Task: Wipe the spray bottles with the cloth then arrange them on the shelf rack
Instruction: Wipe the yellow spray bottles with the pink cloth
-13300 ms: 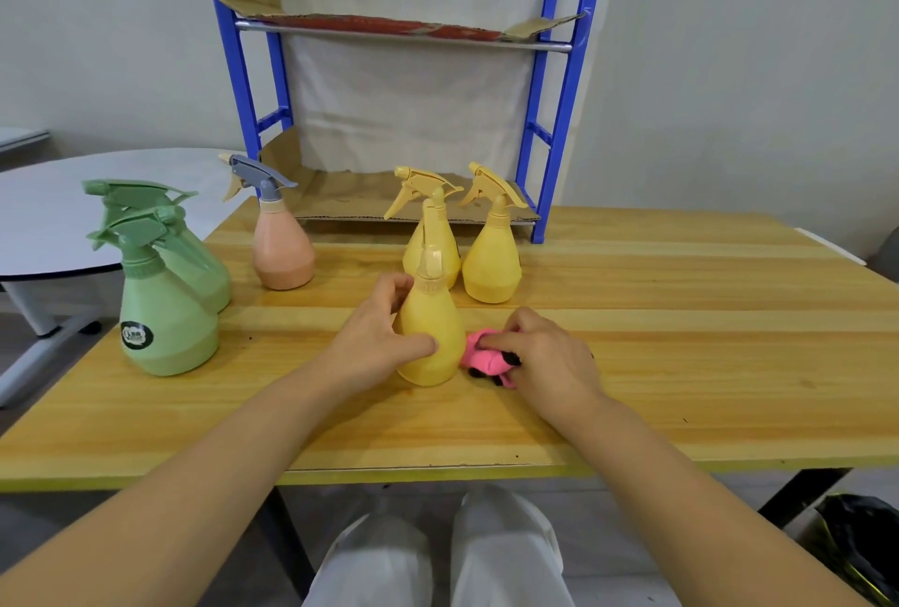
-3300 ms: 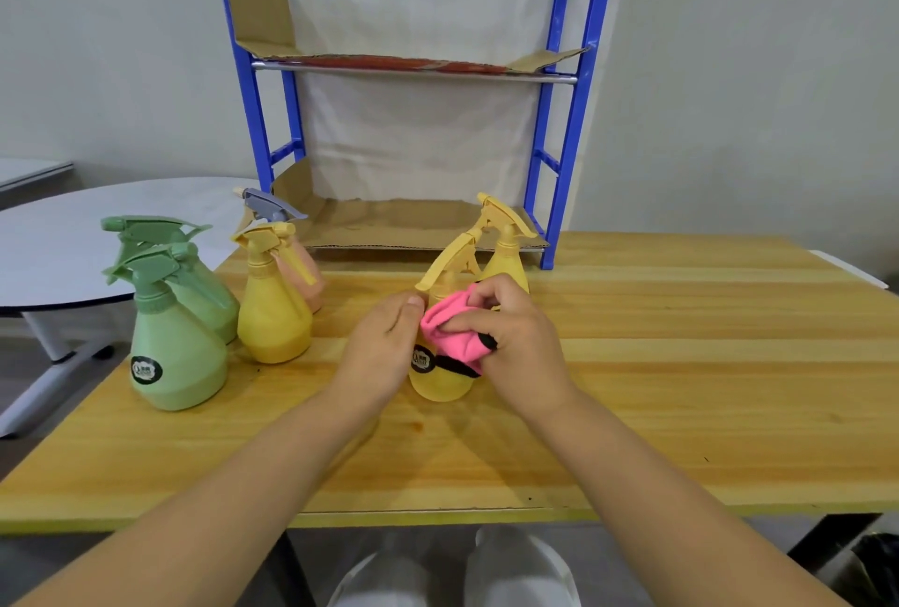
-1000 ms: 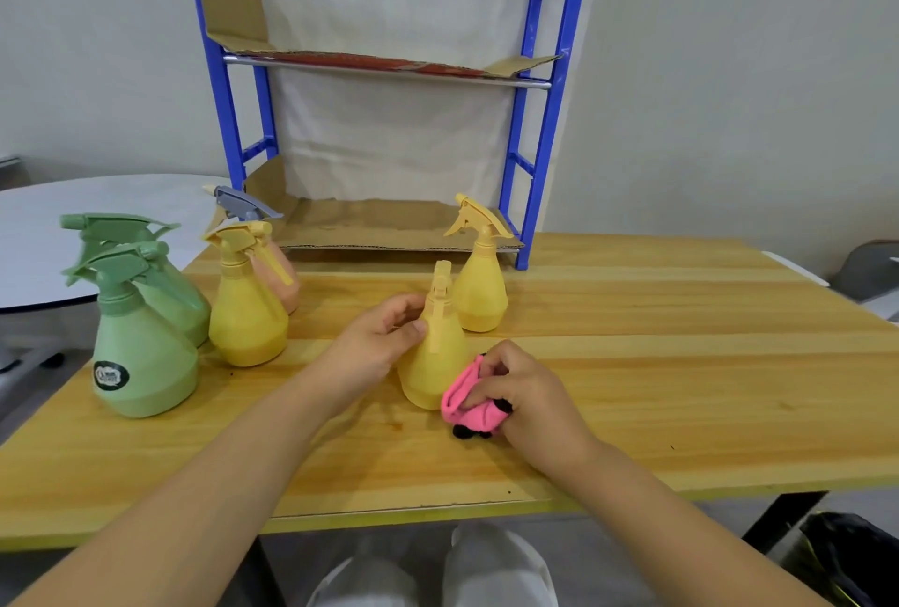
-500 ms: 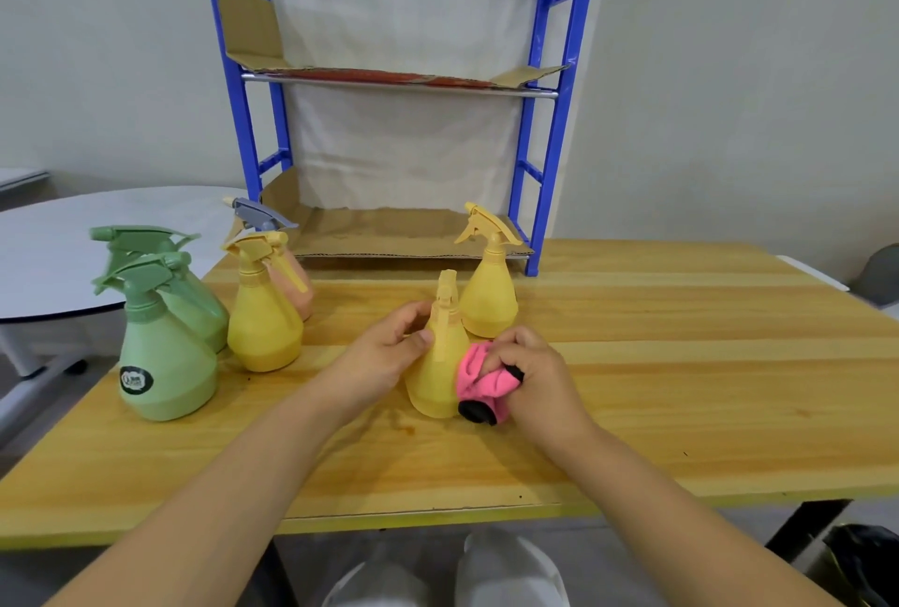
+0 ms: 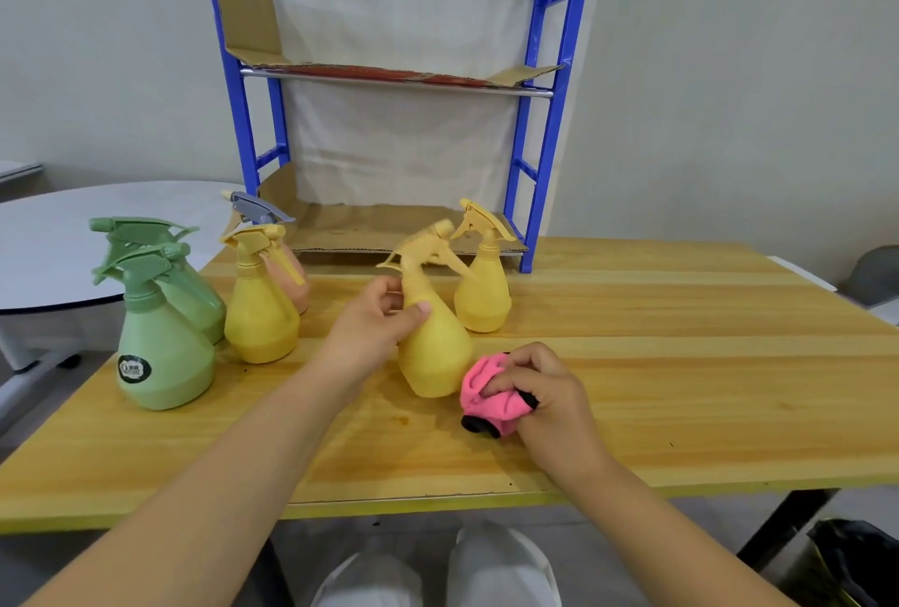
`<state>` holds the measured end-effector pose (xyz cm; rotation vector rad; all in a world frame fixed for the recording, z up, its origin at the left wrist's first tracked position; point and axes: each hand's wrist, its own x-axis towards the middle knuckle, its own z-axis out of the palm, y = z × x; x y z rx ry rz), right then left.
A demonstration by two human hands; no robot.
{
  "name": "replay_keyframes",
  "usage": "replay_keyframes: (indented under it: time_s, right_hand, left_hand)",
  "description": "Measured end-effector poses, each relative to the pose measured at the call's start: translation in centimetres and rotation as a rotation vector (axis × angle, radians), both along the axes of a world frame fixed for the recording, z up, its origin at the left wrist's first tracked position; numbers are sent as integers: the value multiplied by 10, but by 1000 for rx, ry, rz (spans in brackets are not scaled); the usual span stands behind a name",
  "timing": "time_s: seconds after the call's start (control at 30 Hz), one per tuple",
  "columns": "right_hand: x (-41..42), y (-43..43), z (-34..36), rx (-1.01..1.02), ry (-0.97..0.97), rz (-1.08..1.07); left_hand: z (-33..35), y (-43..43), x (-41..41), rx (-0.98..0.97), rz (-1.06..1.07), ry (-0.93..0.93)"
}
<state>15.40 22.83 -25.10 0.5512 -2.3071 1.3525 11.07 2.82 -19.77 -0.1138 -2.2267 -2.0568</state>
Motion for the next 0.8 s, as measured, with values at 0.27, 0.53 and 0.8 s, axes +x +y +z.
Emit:
replay_keyframes:
  time_s: [0.27, 0.53, 0.8]
  right_hand:
    - [6, -18, 12, 127, 422, -67]
    - [9, -22, 10, 668, 889, -64]
    - [-8, -4, -2, 94, 314, -37]
  left_hand:
    - [15, 12, 7, 140, 93, -140]
    - [12, 18, 13, 228, 190, -168]
    - [20, 16, 13, 204, 155, -129]
